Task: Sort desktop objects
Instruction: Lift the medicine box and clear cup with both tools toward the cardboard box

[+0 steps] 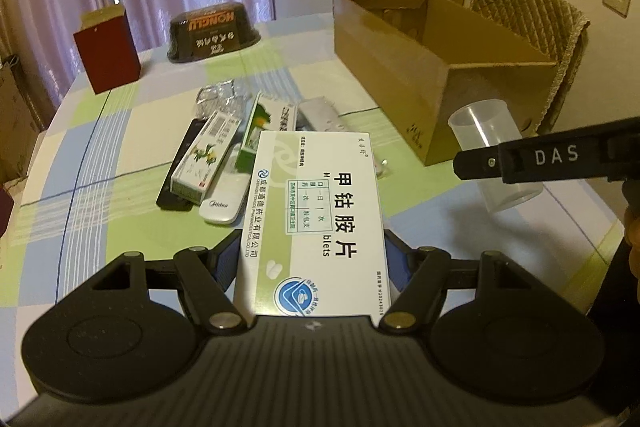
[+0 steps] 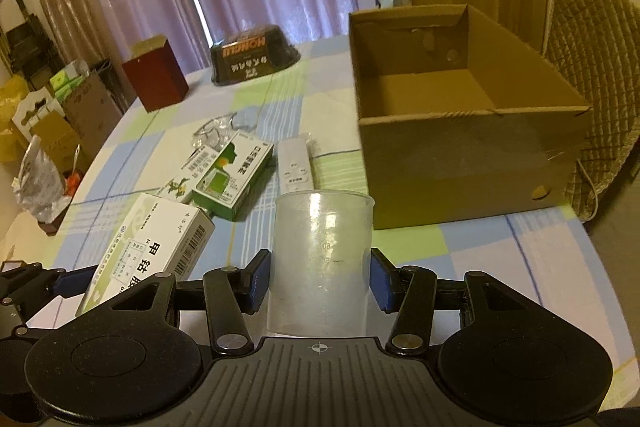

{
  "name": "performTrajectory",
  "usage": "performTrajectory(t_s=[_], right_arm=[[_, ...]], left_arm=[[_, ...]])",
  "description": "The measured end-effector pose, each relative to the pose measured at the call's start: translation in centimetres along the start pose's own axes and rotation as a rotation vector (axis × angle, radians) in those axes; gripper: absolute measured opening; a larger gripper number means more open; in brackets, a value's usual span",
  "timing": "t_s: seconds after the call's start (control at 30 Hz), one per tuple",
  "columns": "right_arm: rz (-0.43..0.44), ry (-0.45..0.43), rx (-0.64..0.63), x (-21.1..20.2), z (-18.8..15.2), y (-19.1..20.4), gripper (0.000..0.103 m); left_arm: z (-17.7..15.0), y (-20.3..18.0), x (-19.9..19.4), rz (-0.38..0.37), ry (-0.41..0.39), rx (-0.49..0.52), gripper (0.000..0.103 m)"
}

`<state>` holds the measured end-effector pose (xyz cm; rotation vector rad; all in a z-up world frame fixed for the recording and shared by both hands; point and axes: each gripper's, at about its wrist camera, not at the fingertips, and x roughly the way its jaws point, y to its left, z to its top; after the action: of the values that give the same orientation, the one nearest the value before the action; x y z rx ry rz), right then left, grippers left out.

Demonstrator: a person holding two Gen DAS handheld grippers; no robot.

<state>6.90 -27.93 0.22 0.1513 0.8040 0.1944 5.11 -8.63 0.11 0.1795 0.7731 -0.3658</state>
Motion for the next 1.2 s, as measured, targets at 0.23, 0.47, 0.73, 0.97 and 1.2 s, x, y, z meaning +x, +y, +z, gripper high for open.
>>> performTrajectory(t_s=[0.23,0.47,0.73,0.97,1.2], right_arm=[[-0.007,-0.033,0.018,-1.7,0.4,-1.0,0.051],[-0.018,-0.075,0.029,-3.3,1.4,-2.2,0.051],[-0.051,-0.123,0.035,-4.7,3.3,-4.4,0.051],[-0.079,-0.159,0.022,-5.2,5.6,-6.4,0.051],[-0.095,-0.17,0.014,-4.5,8.3,-8.6,0.051]], left_arm=[[0.8,-1.3,-0.8,-0.016,-0.021,0.017,0.067],[1.5,-2.2,-1.3,-0.026,-0.034,0.028,0.067],[3.3,-3.5,-1.3,-0.046,-0.059,0.049,0.067],[6.3,-5.4,-0.5,-0.07,-0.093,0.081,0.067],[10.1,-7.3,1.2,-0.107,-0.126,0.102,0.067]])
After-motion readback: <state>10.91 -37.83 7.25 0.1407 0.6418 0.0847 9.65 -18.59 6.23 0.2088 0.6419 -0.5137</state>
